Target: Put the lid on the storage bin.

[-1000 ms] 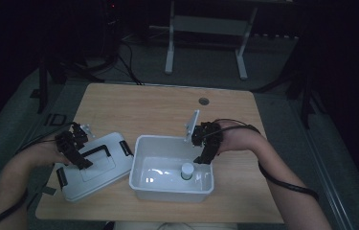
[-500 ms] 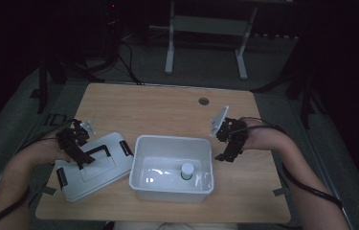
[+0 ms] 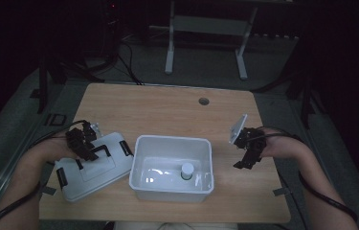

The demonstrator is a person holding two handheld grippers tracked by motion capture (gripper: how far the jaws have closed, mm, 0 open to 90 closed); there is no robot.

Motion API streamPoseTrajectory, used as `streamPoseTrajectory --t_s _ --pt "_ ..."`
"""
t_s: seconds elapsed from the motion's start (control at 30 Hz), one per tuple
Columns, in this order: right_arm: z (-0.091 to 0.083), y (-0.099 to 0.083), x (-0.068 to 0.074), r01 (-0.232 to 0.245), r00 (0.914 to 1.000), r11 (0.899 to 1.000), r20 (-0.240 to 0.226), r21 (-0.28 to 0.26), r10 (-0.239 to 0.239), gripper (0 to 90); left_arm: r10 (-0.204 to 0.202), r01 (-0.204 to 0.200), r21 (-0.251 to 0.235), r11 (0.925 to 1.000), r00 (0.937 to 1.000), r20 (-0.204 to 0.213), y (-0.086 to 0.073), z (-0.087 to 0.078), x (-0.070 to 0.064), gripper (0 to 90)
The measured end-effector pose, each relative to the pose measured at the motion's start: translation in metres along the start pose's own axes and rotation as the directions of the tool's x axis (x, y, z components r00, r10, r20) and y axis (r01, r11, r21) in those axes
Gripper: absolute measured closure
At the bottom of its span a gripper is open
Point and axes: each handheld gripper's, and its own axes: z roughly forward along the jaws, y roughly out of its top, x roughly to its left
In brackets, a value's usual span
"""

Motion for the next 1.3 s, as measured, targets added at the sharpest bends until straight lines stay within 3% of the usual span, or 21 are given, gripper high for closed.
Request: streamPoseTrajectory --t_s 0.4,0.47,0.5,0.6,0.63,0.73,0.97,1.0,1.1,1.3 --pt "0.031 -0.026 0.001 -0.059 0.9972 0.998 -0.045 0.019 0.06 15.1 0.009 -0.01 0.033 0.9994 0.9993 0.035 0.004 0.01 0.005 79.7" --pt "0.034 -0.029 0.001 -0.073 0.9955 0.997 -0.06 0.012 0.074 15.1 0.012 -0.014 0.031 0.9994 0.9988 0.047 0.004 0.011 0.005 81.3" --pt "0.037 -0.031 0.002 -0.074 0.9948 0.997 -0.07 0.016 0.074 15.1 0.006 -0.008 0.026 0.9996 0.9972 0.074 0.004 0.011 0.006 82.2" --pt "0.039 -0.032 0.002 -0.079 0.9939 0.997 -0.075 0.021 0.08 15.1 0.005 -0.006 0.019 0.9998 0.9974 0.072 0.004 0.01 0.005 83.5" --pt "0.041 -0.033 0.003 -0.078 0.9933 0.997 -0.083 0.025 0.08 15.1 0.018 -0.019 0.025 0.9995 0.998 0.06 0.004 0.007 0.004 83.7" --pt "0.043 -0.035 0.004 -0.08 0.993 0.996 -0.085 0.033 0.082 15.1 0.003 -0.004 0.013 0.9999 0.9982 0.061 0.002 -0.001 0.004 83.7" --pt "0.043 -0.037 0.006 -0.087 0.9914 0.996 -0.095 0.032 0.09 15.1 0.012 -0.013 0.007 0.9999 0.9993 0.035 -0.004 -0.027 0.0 83.7" --pt "0.042 -0.038 0.006 -0.089 0.9914 0.996 -0.094 0.026 0.091 15.1 0.002 -0.002 -0.015 0.9999 1.0 0.007 -0.009 -0.039 -0.002 83.6" --pt "0.04 -0.041 0.006 -0.091 0.9917 0.996 -0.09 0.013 0.092 15.1 -0.013 0.012 -0.039 0.9992 0.9999 -0.007 -0.015 -0.056 -0.003 83.7" --pt "0.034 -0.04 0.008 -0.094 0.9917 0.995 -0.086 0.018 0.095 15.1 -0.002 -0.001 -0.053 0.9986 0.9985 -0.055 -0.017 -0.095 -0.01 83.7"
